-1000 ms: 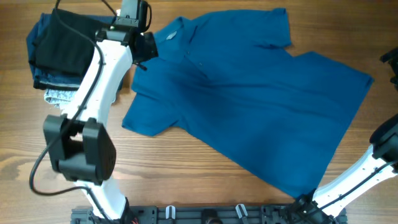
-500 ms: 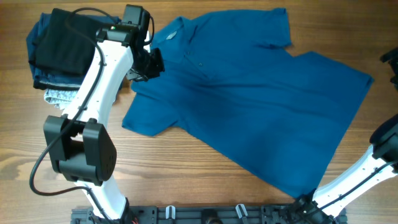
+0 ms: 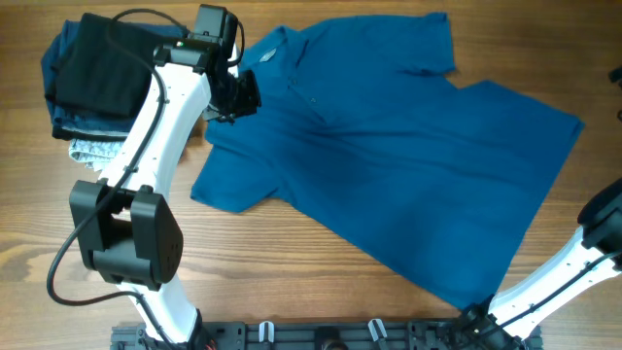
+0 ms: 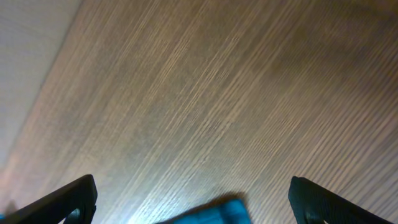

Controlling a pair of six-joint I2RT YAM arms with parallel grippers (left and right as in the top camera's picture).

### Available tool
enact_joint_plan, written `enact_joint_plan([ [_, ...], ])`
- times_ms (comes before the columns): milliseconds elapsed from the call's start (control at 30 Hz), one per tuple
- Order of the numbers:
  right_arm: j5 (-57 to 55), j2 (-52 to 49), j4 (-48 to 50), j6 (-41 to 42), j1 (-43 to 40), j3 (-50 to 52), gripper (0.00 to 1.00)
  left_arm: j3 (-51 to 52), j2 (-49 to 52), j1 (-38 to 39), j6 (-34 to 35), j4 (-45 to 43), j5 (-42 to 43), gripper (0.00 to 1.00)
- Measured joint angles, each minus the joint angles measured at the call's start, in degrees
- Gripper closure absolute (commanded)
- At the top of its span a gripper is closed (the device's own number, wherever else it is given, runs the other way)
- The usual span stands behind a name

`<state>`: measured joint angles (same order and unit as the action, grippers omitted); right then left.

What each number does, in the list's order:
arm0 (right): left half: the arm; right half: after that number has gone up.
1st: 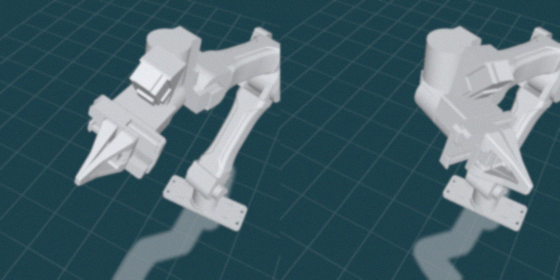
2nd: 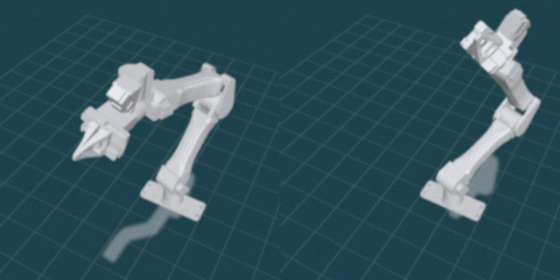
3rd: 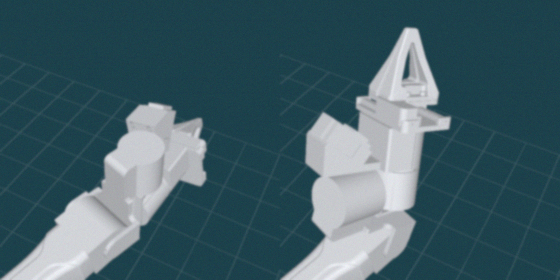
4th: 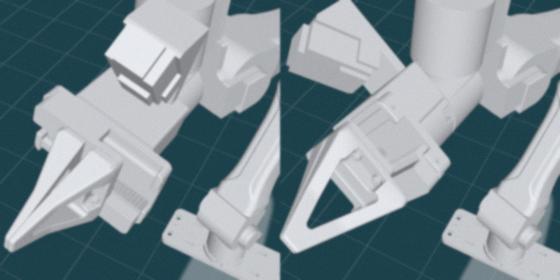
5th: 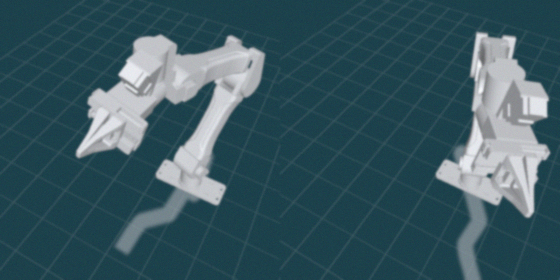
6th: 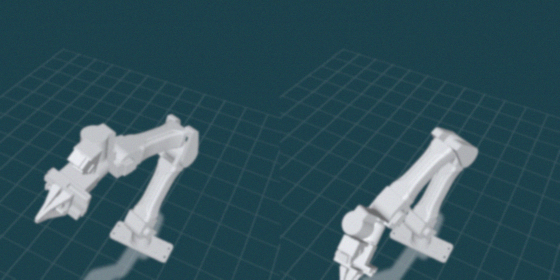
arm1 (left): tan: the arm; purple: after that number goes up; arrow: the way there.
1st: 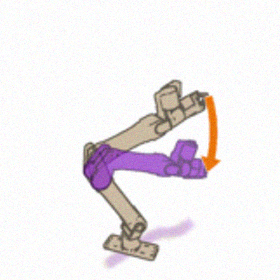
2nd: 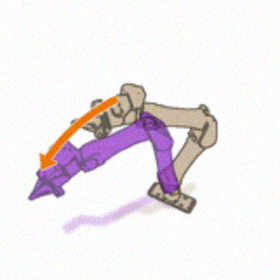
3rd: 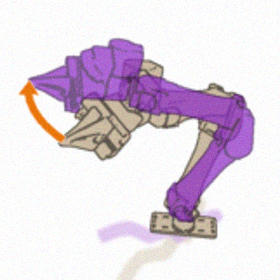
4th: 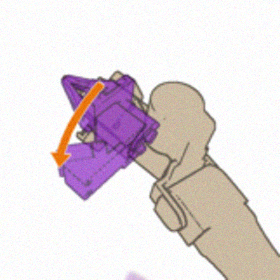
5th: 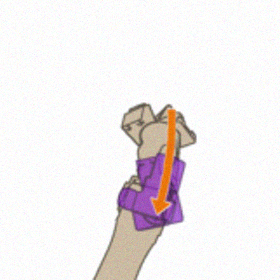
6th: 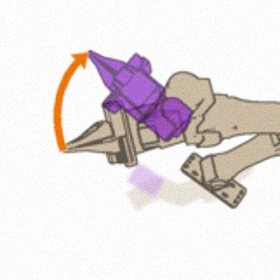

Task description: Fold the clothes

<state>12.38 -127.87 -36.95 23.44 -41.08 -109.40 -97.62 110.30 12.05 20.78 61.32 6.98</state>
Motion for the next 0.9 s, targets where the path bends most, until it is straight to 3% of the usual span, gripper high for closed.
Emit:
enact_joint_plan([
  [100, 4.2, 0.0, -8.3, 0.8, 0.0, -0.1, 0.19, 0.0, 0.0, 0.0, 0.4, -0.7, 0.2, 0.72],
  [267, 6.7, 2.5, -25.4, -2.7, 0.4, -0.1, 0.28, 0.0, 0.0, 0.0, 0.4, 0.0, 0.2, 0.69],
  [400, 4.5, 11.8, -37.3, -6.0, 1.6, -0.2, 0.3, 0.0, 0.0, 0.0, 0.4, -1.8, -0.7, 0.66],
  [467, 3.7, 15.4, -40.5, -7.1, 3.0, -0.2, 0.28, 0.1, 0.0, 0.0, 0.4, -4.7, -0.8, 0.66],
  [567, 2.6, 17.1, -42.6, -8.6, 6.4, -0.3, 0.21, 0.2, 0.0, 0.2, -0.6, -12.0, -0.1, 0.83],
  [633, 1.5, 17.0, -43.4, -9.0, 9.3, -0.3, 0.11, 0.2, 0.0, 0.7, -2.3, -18.2, 1.2, 0.82],
  [667, 1.1, 17.0, -43.8, -9.5, 10.5, -0.3, 0.0, 0.2, 0.0, 1.4, -2.6, -21.1, 1.8, 0.82],
  [900, 0.2, 17.0, -43.3, -9.9, 12.2, -0.3, 0.0, 0.3, 0.3, 5.1, -5.6, -41.2, 3.0, 0.89],
])
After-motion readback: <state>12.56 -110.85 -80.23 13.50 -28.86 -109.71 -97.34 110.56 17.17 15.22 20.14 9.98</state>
